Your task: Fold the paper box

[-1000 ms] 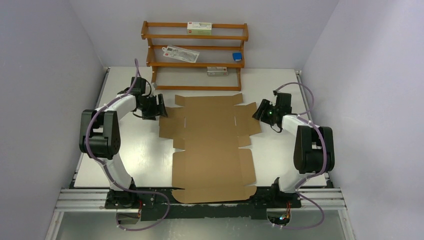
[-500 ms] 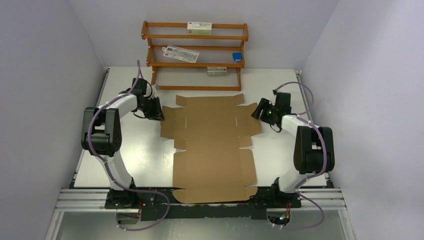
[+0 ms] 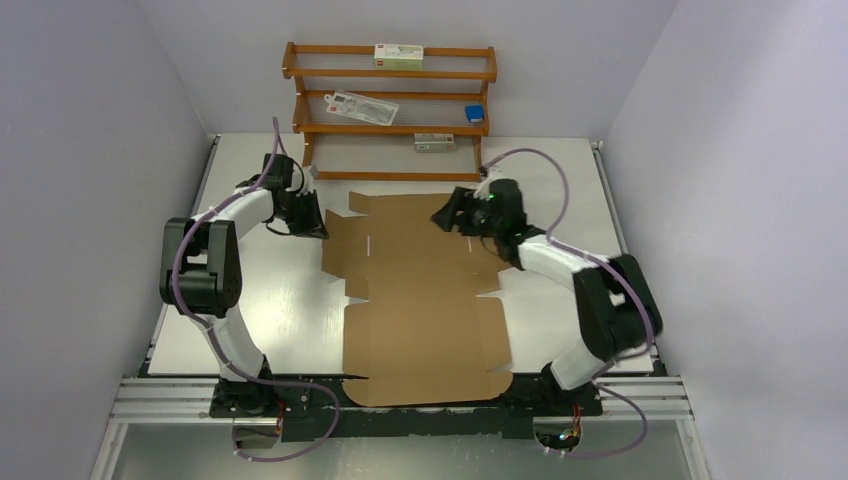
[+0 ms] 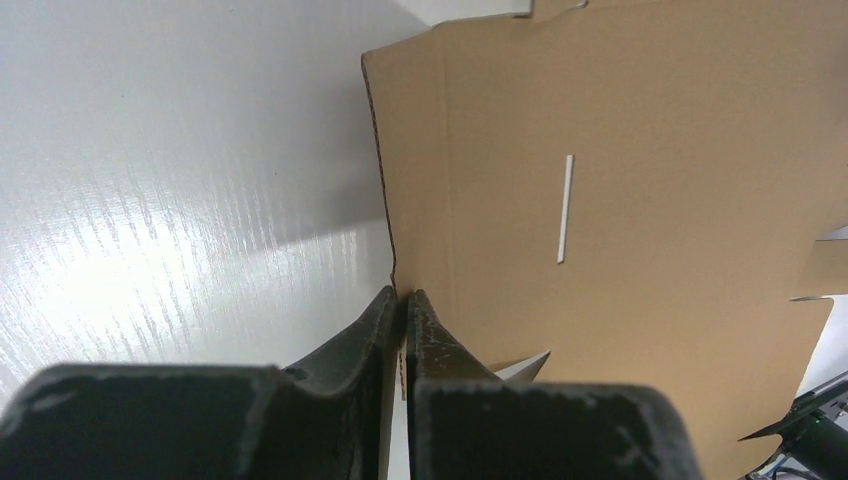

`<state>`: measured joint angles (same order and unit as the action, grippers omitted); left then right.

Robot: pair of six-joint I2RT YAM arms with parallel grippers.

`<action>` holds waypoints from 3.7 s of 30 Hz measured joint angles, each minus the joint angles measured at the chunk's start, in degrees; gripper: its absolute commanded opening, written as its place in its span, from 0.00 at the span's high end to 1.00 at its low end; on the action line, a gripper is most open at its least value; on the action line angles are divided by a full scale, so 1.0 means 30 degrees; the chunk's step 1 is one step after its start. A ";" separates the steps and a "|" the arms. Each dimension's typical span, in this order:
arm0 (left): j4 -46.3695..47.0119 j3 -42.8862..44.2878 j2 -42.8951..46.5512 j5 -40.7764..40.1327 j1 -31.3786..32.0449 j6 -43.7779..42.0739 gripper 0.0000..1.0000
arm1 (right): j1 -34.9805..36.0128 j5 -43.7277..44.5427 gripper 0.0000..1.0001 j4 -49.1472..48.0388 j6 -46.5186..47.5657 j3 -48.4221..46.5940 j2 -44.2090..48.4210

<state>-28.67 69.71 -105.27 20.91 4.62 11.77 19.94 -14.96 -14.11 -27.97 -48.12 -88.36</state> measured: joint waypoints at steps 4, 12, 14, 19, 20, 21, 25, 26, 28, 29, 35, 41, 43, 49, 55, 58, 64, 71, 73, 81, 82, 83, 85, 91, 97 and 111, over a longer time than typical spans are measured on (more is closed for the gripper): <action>-0.0117 0.0000 0.0335 -0.0255 0.0189 0.0000 0.92 | 0.2229 -0.1974 0.29 -0.3614 -0.2667 0.0015 -0.3257; -0.0386 0.0022 0.0867 -0.0772 0.0765 0.0007 0.95 | 0.4291 -0.3789 0.31 -0.8510 -0.6433 -0.0124 -0.8335; -0.0517 0.0153 0.1064 -0.0954 0.0925 0.0029 0.95 | 0.4408 -0.3759 0.31 -0.9049 -0.6805 -0.0255 -0.8641; -0.0940 0.0874 0.1559 -0.1508 0.1705 0.0204 0.95 | 0.4801 -0.3555 0.31 -1.0265 -0.7380 -0.0291 -0.9245; -0.0998 0.1005 0.1668 -0.1639 0.1902 0.0240 0.95 | 0.4889 -0.3439 0.32 -1.0418 -0.7431 -0.0291 -0.9289; -0.1064 0.1158 0.1807 -0.1770 0.2149 0.0299 0.95 | 0.4976 -0.3330 0.32 -1.0520 -0.7468 -0.0291 -0.9333; -0.1115 0.1581 0.2310 -0.2178 0.3213 0.0525 0.95 | 0.5231 -0.3075 0.33 -1.1023 -0.7766 -0.0291 -0.9595; -0.1086 0.1647 0.2463 -0.2273 0.3512 0.0612 0.95 | 0.5253 -0.3024 0.33 -1.1103 -0.7847 -0.0291 -0.9624; -0.1056 0.1756 0.2645 -0.2426 0.3934 0.0809 0.95 | 0.5289 -0.2951 0.33 -1.1278 -0.8014 -0.0284 -0.9704; -0.1035 0.1851 0.2703 -0.2484 0.4167 0.0911 0.95 | 0.5297 -0.2914 0.33 -1.1387 -0.8131 -0.0277 -0.9755; -0.0772 0.2280 0.2703 -0.3024 0.5690 0.1617 0.95 | 0.5493 -0.2441 0.35 -1.1642 -0.8400 -0.0219 -0.9814; -0.0962 0.3060 0.2011 -0.4911 0.7235 0.1792 0.95 | 0.5748 -0.2142 0.36 -1.1803 -0.8619 -0.0168 -0.9887; -0.1115 0.3330 0.1778 -0.5741 0.7614 0.1792 0.95 | 0.5821 -0.2069 0.36 -1.1803 -0.8626 -0.0168 -0.9887; -0.2477 0.4197 0.1581 -0.8415 0.8306 0.1574 0.95 | 0.5923 -0.1945 0.36 -1.1766 -0.8597 -0.0168 -0.9872; -0.3621 0.4422 0.1552 -1.1103 0.8459 0.1341 0.95 | 0.6062 -0.1639 0.36 -1.1482 -0.8422 -0.0175 -0.9741; -0.3810 0.4466 0.1304 -1.1970 0.8830 0.1341 0.95 | 0.6149 -0.1574 0.36 -1.1475 -0.8378 -0.0182 -0.9741; -0.4065 0.4903 -0.0102 -1.3865 0.9989 0.1275 0.95 | 0.6288 -0.1421 0.36 -1.1213 -0.8102 -0.0350 -0.9734; -0.5013 0.5515 -0.0947 -1.5722 1.0389 0.1144 0.88 | 0.6470 -0.1020 0.36 -1.0156 -0.7308 -0.0495 -0.9267; -0.5282 0.5719 -0.0933 -1.5963 1.0404 0.1144 0.83 | 0.6506 -0.0845 0.34 -0.9581 -0.6878 -0.0495 -0.8961; -0.5887 0.5821 0.1020 -1.6385 1.0440 0.1005 0.52 | 0.6521 0.0408 0.30 -0.4488 -0.3446 -0.1246 -0.6222; -0.5872 0.5836 0.1457 -1.6378 1.0440 0.0976 0.49 | 0.6513 0.0678 0.30 -0.3840 -0.2994 -0.1472 -0.5807; -0.5836 0.5887 0.2025 -1.6298 1.0440 0.0976 0.45 | 0.6477 0.1115 0.29 -0.2856 -0.2361 -0.1800 -0.5129; -0.5705 0.6025 0.2863 -1.6007 1.0433 0.0925 0.39 | 0.6382 0.1814 0.29 -0.1559 -0.1399 -0.2098 -0.3956; -0.3657 0.5370 0.4874 -1.2750 1.0389 0.1151 0.25 | 0.4131 0.3461 0.28 0.1654 0.0874 -0.1421 0.0284; 0.0138 0.2521 0.5238 -0.8167 1.0411 0.1814 0.20 | -0.0699 0.3825 0.27 0.3672 0.1508 0.0372 0.3147; 0.8102 -0.1574 0.0678 -0.1166 1.0783 0.4211 0.23 | -0.5260 0.3657 0.42 0.6105 0.1632 0.2900 0.2674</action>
<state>-4.36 64.99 -103.24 17.41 36.97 24.40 4.16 -3.99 4.21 -23.07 -39.42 -80.34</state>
